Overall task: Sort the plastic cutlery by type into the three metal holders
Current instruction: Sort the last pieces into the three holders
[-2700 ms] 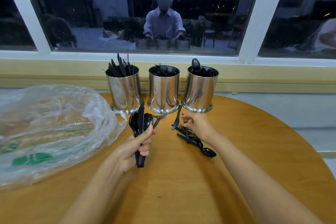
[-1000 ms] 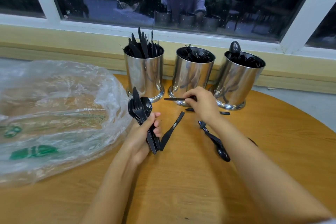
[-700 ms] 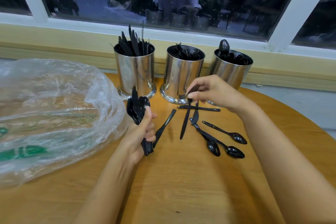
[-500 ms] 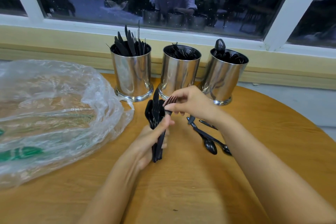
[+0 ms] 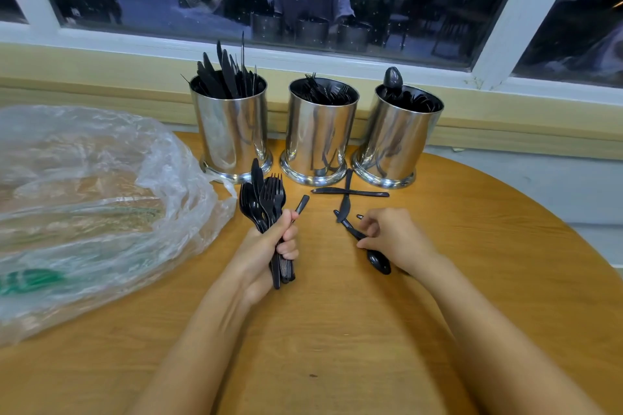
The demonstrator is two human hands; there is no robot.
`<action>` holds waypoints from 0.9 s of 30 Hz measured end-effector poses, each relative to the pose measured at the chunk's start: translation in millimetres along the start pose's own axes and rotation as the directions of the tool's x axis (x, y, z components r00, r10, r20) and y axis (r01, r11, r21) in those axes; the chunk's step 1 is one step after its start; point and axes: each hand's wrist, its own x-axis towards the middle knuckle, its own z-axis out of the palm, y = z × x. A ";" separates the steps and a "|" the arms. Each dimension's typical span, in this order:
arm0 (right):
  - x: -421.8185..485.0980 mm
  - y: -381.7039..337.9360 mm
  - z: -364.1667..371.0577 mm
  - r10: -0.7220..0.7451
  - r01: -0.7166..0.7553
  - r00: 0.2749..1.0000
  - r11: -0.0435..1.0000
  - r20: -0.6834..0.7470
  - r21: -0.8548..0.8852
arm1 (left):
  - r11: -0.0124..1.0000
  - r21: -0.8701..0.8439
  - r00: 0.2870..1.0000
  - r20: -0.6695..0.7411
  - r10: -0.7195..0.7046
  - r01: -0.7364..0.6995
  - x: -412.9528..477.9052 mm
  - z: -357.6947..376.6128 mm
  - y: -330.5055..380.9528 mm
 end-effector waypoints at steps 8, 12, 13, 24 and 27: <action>2.0 -12.8 -21.3 -0.147 0.166 0.932 0.986 -0.331 0.028 | 0.993 0.107 0.997 -0.055 0.048 -0.042 -3.8 -1.2 -0.6; -17.4 -35.2 -39.9 -0.014 0.376 0.844 0.729 -0.536 0.572 | 0.985 0.156 0.993 -0.083 0.089 -0.075 -4.2 0.7 -0.2; -24.6 -42.5 -37.3 0.022 0.375 0.876 0.597 -0.481 0.709 | 0.983 0.164 0.990 -0.093 0.103 -0.087 -4.0 1.3 -0.5; -35.0 -51.6 41.7 -0.007 0.201 0.959 0.722 -0.283 0.662 | 0.988 0.088 0.972 -0.191 0.139 -0.124 0.1 -1.8 -1.9; -21.1 -23.9 36.4 -0.002 0.145 0.920 0.930 -0.392 0.337 | 0.995 0.060 0.974 -0.206 0.093 -0.082 1.8 -1.7 -2.0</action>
